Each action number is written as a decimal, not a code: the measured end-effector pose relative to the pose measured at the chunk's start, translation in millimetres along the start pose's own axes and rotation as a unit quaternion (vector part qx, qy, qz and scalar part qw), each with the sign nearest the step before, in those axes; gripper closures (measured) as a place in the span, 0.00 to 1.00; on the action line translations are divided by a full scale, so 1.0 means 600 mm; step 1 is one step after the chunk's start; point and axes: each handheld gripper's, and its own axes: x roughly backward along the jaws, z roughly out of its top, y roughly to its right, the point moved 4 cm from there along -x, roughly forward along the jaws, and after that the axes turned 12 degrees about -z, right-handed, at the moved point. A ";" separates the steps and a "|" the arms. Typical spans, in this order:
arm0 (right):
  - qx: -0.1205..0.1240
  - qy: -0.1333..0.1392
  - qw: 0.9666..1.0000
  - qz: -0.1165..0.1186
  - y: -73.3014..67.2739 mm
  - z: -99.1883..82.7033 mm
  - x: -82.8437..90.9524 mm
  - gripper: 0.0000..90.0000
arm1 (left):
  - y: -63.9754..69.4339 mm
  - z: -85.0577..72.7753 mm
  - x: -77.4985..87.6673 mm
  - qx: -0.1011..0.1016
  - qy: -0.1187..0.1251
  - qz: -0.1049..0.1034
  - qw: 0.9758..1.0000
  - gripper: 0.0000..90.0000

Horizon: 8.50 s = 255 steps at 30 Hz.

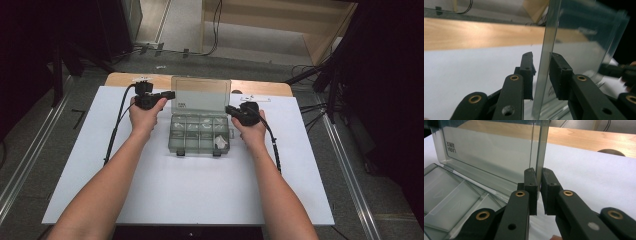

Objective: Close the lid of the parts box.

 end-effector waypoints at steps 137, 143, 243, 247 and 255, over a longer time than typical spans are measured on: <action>-0.036 0.071 0.995 0.052 -0.013 0.055 0.121 0.97 | 0.082 0.001 0.051 -0.058 -0.004 -0.098 0.993 0.99; -0.036 0.075 0.995 0.053 -0.014 0.047 0.131 0.97 | 0.088 -0.013 0.058 -0.065 -0.008 -0.094 0.993 0.99; 0.065 0.057 0.996 -0.006 -0.102 -0.144 0.182 0.98 | 0.139 -0.222 0.116 -0.112 -0.050 -0.044 0.991 1.00; 0.065 0.063 0.996 -0.006 -0.102 -0.147 0.182 0.98 | 0.138 -0.222 0.117 -0.111 -0.049 -0.050 0.991 1.00; 0.050 0.054 0.997 0.011 -0.097 -0.144 0.181 0.98 | 0.135 -0.222 0.117 -0.113 -0.043 -0.057 0.991 1.00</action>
